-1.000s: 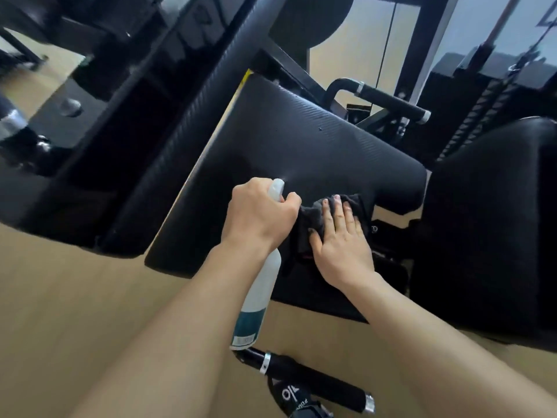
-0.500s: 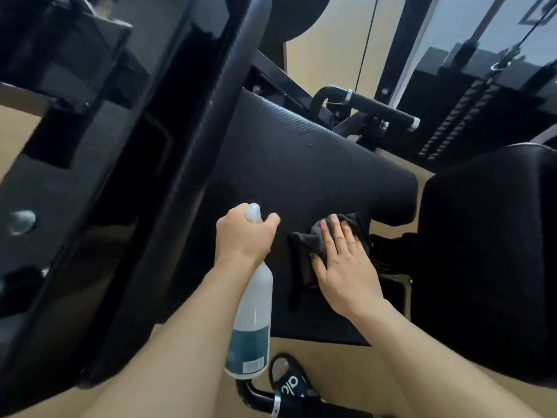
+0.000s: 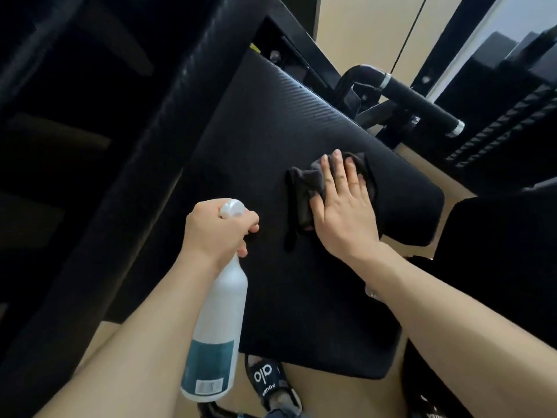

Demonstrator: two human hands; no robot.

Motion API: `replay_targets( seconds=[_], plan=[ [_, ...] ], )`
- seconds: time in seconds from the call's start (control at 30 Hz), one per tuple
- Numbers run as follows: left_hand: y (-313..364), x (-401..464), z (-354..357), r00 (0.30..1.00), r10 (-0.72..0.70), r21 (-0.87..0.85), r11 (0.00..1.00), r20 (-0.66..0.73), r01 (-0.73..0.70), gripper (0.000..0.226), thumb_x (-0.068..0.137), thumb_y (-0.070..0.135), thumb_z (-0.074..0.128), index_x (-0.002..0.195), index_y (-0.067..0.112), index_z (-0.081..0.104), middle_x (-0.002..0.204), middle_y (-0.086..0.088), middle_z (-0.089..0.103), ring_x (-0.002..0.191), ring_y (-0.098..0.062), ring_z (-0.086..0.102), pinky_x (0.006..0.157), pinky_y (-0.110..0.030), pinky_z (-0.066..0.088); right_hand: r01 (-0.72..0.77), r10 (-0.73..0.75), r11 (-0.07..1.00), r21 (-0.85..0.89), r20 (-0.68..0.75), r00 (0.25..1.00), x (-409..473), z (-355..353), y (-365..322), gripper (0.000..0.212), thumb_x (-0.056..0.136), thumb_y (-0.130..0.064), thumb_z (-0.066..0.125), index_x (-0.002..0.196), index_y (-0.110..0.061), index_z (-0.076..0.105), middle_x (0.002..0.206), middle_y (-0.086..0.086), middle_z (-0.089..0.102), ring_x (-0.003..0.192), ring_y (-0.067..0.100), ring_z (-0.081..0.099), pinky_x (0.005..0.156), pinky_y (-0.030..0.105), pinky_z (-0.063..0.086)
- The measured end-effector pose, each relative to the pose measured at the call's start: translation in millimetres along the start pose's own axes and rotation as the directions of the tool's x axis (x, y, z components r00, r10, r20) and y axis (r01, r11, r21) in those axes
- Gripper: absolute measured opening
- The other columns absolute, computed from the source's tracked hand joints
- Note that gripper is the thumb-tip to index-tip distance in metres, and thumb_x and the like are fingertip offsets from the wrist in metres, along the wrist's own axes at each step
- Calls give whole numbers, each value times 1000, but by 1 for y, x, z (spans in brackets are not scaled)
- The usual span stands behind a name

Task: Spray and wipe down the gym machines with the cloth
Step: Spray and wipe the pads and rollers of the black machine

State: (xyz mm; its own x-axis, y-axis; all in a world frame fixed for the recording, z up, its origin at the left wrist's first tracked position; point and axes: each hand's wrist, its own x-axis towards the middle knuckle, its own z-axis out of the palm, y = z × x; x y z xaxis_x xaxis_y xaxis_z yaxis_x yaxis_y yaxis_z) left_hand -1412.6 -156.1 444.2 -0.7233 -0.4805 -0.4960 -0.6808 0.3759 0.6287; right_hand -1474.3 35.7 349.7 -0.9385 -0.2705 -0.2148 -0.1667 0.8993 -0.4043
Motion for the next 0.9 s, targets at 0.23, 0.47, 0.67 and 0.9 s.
replay_targets(
  seconds=[0.23, 0.47, 0.67, 0.9],
  plan=[
    [-2, -12, -2, 998, -53, 11, 999, -14, 54, 16, 86, 20, 72, 72, 12, 75, 73, -15, 75, 49, -12, 60, 69, -32, 53, -3, 7, 997, 78, -56, 998, 66, -18, -21, 63, 108, -44, 19, 163, -20, 0, 170, 3, -11, 156, 22, -12, 128, 44, -3],
    [-24, -25, -12, 985, -153, -169, 972, 83, 166, 18, 87, 12, 68, 72, 8, 79, 76, -14, 76, 47, -14, 55, 78, -37, 48, 389, -390, 917, -85, 4, 921, -6, 7, -40, 64, 107, -43, 26, 163, -18, 5, 170, 4, -8, 157, 22, -11, 128, 42, 0],
    [-26, -20, -14, 987, -111, -199, 971, 117, 133, 24, 87, 9, 68, 67, 12, 80, 70, -33, 65, 45, -9, 53, 68, -31, 46, 619, -628, 764, -182, 11, 778, 65, -14, -60, 64, 106, -40, 33, 162, -12, 18, 170, 9, 9, 157, 25, 5, 128, 41, 8],
    [-27, -18, -13, 984, -135, -254, 954, 116, 160, 22, 88, 7, 66, 71, 8, 80, 79, -18, 75, 41, -14, 47, 65, -33, 46, 463, -475, 876, -131, -84, 876, 129, -23, -132, 62, 105, -42, 20, 162, -17, 22, 170, 8, 14, 157, 28, 6, 128, 43, 4]
  ],
)
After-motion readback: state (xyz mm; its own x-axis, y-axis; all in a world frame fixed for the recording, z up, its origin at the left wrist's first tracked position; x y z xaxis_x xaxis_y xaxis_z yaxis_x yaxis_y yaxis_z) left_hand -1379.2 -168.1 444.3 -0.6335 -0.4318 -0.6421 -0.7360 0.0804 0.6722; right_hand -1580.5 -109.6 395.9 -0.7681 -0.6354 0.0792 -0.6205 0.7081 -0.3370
